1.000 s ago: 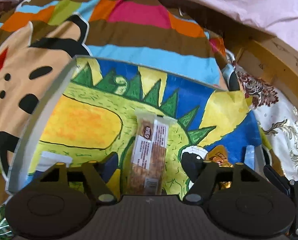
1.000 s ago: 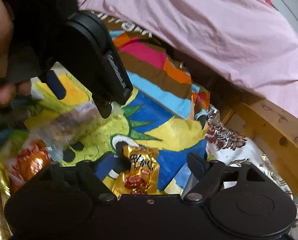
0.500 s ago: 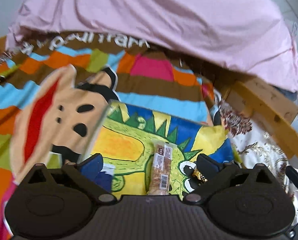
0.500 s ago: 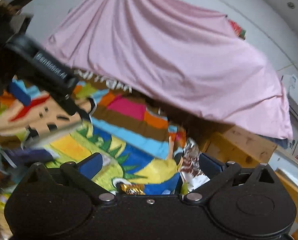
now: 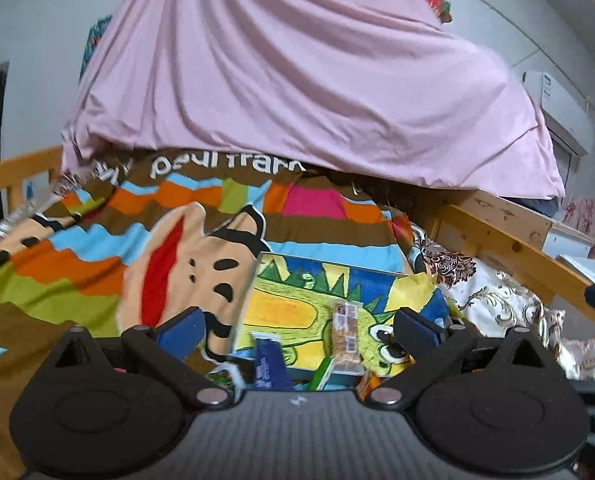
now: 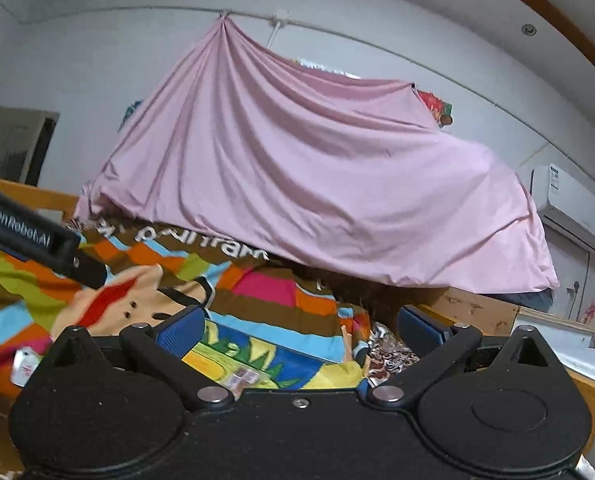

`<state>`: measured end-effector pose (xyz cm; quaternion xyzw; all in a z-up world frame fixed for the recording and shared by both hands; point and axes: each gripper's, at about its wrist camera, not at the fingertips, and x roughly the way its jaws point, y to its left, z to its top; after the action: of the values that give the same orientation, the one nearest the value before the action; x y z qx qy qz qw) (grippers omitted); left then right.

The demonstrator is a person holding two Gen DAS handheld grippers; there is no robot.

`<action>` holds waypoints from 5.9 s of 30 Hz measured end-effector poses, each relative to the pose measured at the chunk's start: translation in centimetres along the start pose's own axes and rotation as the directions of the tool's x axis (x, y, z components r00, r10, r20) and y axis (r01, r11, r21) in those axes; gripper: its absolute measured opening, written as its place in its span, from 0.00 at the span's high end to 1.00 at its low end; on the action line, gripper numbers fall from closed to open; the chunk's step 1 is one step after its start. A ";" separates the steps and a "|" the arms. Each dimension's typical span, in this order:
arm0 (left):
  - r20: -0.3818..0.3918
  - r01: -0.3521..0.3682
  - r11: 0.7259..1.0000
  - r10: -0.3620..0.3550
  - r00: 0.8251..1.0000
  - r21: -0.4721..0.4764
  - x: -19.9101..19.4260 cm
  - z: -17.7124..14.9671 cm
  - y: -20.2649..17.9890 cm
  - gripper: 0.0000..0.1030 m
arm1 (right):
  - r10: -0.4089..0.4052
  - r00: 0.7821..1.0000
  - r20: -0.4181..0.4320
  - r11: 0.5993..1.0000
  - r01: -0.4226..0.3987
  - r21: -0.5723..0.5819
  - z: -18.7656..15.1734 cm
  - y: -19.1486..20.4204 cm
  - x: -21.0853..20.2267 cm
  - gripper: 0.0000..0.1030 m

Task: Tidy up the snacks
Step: 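Open both tools and pull them back from the tray, then reach the left tool to the dark brown stick snack while the right tool approaches the rice-cracker bag, then close the left tool on the brown stick snack while the right tool closes on the rice-cracker bag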

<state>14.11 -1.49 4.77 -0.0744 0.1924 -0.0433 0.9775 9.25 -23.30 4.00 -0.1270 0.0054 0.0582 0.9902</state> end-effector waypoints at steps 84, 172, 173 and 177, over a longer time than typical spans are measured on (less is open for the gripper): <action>-0.458 -0.018 0.951 0.166 0.873 0.310 11.6 -7.4 3.7 0.00 | 0.338 0.595 -0.730 0.819 0.196 0.539 -9.7 3.8 11.6 0.00; -0.485 0.100 0.994 -0.067 0.872 0.043 12.7 -9.1 5.4 0.40 | 0.211 0.678 -0.705 0.970 -0.054 0.238 -11.1 7.8 9.7 0.21; -0.480 0.106 0.993 -0.073 0.874 0.042 12.6 -9.1 5.4 0.40 | 0.211 0.677 -0.705 0.970 -0.055 0.237 -11.2 7.8 9.7 0.20; -0.480 0.110 0.994 -0.090 0.873 0.013 13.1 -9.3 5.7 0.40 | 0.209 0.676 -0.706 0.971 -0.061 0.229 -11.3 8.0 9.7 0.16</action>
<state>22.97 1.45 -9.55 -0.0516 0.4228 -0.1146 0.8975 18.03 -17.37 -9.16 -0.0455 0.4113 0.0758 0.9072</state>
